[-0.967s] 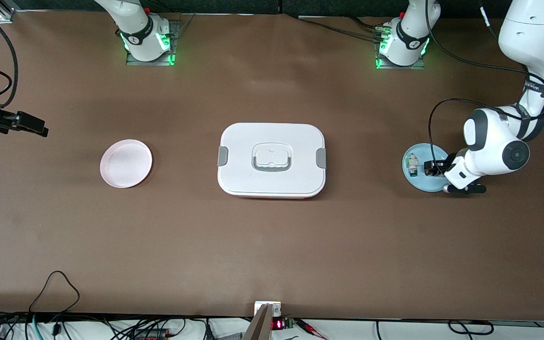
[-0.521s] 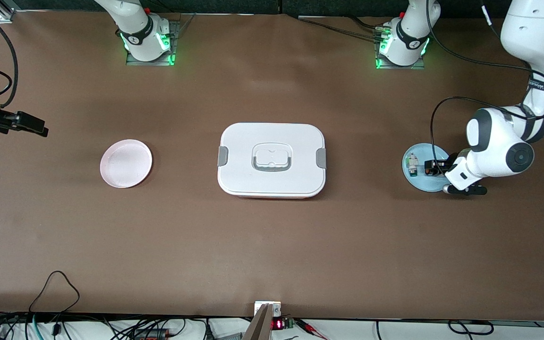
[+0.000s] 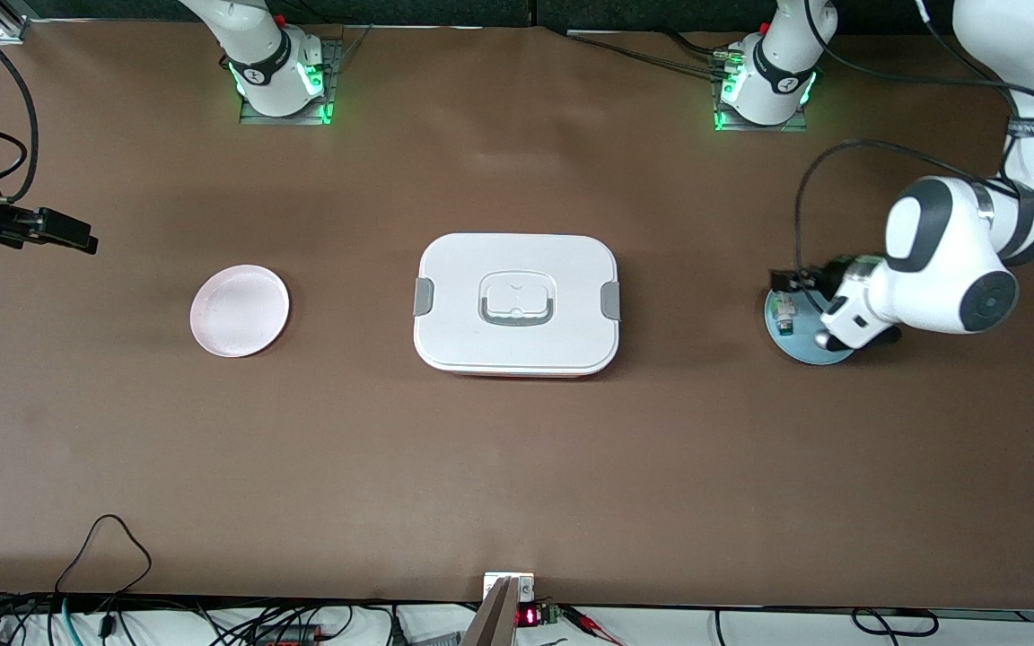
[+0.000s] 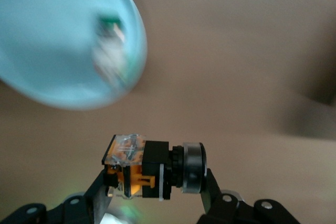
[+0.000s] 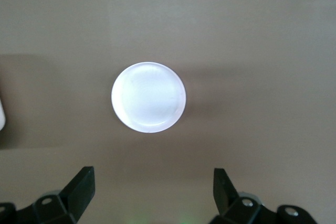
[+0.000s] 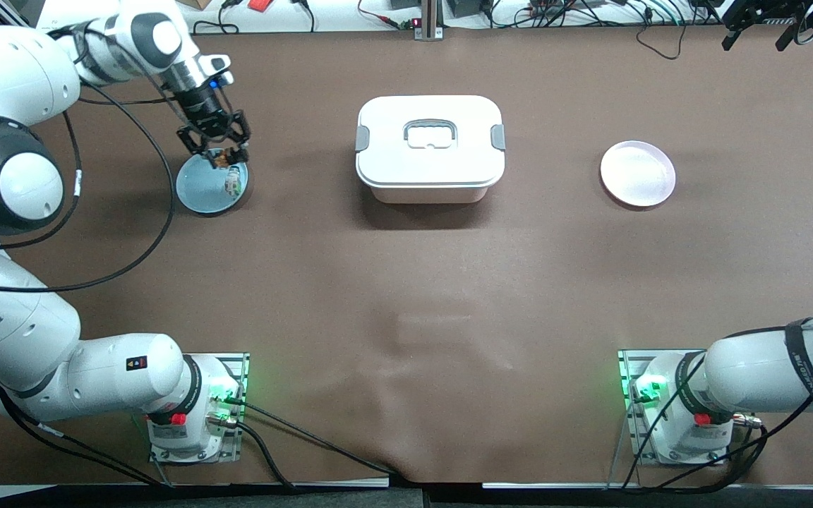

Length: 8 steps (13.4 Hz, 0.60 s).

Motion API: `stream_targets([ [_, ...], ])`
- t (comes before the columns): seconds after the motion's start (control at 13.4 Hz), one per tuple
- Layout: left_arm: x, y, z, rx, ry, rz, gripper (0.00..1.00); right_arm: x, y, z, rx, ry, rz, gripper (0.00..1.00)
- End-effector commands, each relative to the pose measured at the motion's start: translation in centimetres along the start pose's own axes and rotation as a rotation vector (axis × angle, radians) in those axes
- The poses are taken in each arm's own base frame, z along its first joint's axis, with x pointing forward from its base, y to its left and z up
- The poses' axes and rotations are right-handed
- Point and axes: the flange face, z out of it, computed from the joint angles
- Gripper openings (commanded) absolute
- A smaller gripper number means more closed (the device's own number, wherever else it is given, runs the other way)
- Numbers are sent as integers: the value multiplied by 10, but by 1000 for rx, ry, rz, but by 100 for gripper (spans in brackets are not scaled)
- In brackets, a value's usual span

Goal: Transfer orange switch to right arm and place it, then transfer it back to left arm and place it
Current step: 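Close the left gripper on the orange switch and lift it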

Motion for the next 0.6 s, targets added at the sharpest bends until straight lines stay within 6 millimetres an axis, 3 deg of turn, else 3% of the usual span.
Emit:
stream_targets([
  [0.0, -46, 55, -36, -50, -113, -155, 2, -3, -8, -1, 49, -24, -14, 100],
  [0.3, -88, 97, -56, -302, -441, -234, 1, -4, -20, 5, 160, -68, -19, 100],
  [0.52, -132, 150, -113, -371, -563, -403, 0, -5, -36, 4, 279, -73, -30, 100],
])
